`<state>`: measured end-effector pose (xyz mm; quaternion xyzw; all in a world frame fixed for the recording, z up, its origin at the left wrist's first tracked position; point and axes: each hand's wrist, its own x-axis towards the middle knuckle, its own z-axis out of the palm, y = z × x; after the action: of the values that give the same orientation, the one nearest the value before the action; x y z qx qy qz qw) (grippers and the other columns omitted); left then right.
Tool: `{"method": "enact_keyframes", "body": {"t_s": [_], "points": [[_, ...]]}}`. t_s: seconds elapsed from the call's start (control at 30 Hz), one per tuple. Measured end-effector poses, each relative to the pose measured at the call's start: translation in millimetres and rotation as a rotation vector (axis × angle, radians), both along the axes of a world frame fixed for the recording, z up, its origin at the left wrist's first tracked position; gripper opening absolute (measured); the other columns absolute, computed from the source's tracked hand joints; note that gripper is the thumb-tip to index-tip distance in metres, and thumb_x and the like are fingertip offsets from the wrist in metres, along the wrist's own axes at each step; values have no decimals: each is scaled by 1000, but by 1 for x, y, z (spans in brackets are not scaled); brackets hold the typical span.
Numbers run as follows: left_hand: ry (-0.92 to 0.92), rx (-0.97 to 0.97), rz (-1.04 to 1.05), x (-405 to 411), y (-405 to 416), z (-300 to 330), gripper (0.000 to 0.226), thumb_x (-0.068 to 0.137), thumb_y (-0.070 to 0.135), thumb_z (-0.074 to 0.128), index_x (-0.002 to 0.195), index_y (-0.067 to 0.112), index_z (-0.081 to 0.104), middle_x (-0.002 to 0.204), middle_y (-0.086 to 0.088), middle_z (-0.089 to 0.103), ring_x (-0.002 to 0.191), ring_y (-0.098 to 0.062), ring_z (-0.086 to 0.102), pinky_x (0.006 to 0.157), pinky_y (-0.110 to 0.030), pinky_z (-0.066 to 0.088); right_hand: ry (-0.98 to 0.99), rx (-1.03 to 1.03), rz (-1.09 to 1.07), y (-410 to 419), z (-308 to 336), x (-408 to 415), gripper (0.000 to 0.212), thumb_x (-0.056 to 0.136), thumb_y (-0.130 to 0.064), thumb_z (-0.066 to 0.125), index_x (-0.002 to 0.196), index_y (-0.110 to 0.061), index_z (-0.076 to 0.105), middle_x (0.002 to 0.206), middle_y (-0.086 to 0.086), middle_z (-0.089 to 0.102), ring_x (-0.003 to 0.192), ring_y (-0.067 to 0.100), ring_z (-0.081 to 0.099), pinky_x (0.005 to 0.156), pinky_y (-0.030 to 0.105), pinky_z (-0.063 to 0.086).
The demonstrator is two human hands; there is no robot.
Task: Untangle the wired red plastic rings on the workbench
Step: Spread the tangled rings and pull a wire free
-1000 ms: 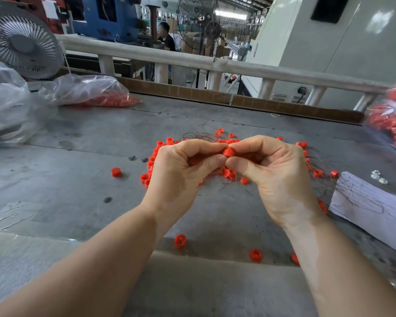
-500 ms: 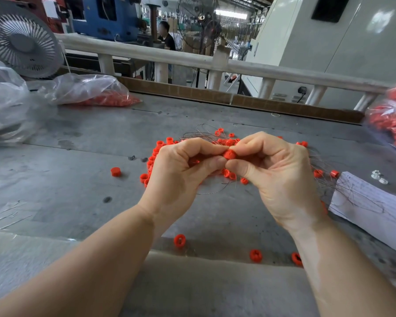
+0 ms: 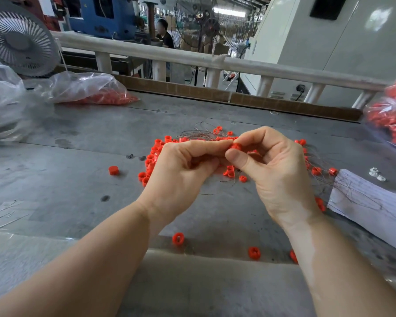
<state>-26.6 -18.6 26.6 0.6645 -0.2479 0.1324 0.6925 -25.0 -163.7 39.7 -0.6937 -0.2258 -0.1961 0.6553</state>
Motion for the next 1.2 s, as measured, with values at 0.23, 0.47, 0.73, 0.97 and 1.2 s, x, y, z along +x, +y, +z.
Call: {"method": "enact_keyframes", "body": {"t_s": [0.23, 0.47, 0.73, 0.97, 1.2], "points": [[258, -232, -17, 3, 1, 2, 41, 85, -18, 42, 84, 10, 71, 76, -4, 74, 72, -13, 69, 67, -20, 56, -108, -166, -132, 3, -3, 0, 17, 78, -6, 71, 80, -17, 59, 73, -7, 64, 67, -1, 61, 66, 12, 47], [294, -230, -39, 1, -3, 3, 34, 86, -13, 49, 82, 10, 73, 76, -10, 73, 72, -19, 70, 61, -20, 53, -109, -139, -100, 4, -5, 2, 26, 74, -2, 74, 78, -24, 62, 69, -15, 65, 67, -1, 61, 66, 12, 47], [298, -224, -84, 0, -2, 2, 34, 85, -7, 53, 75, 15, 77, 73, -10, 72, 70, -20, 70, 60, -21, 53, -195, -238, -214, 6, -3, -1, 24, 74, -1, 75, 75, -21, 61, 65, -13, 62, 61, 0, 58, 60, 9, 45], [397, -209, -133, 3, 2, -1, 19, 70, 24, 75, 83, 12, 74, 83, -12, 72, 75, -17, 68, 64, -21, 54, -345, -423, -359, 6, -8, -3, 22, 68, -1, 79, 86, -8, 67, 75, 0, 67, 69, 8, 61, 69, 20, 51], [446, -340, -152, 6, 0, -3, 29, 57, 13, 71, 85, 7, 69, 77, -7, 72, 62, -13, 67, 59, -20, 53, -382, -483, -340, 10, -7, -6, 46, 68, 8, 74, 110, -9, 64, 94, -3, 70, 95, 17, 66, 89, 35, 51]]}}
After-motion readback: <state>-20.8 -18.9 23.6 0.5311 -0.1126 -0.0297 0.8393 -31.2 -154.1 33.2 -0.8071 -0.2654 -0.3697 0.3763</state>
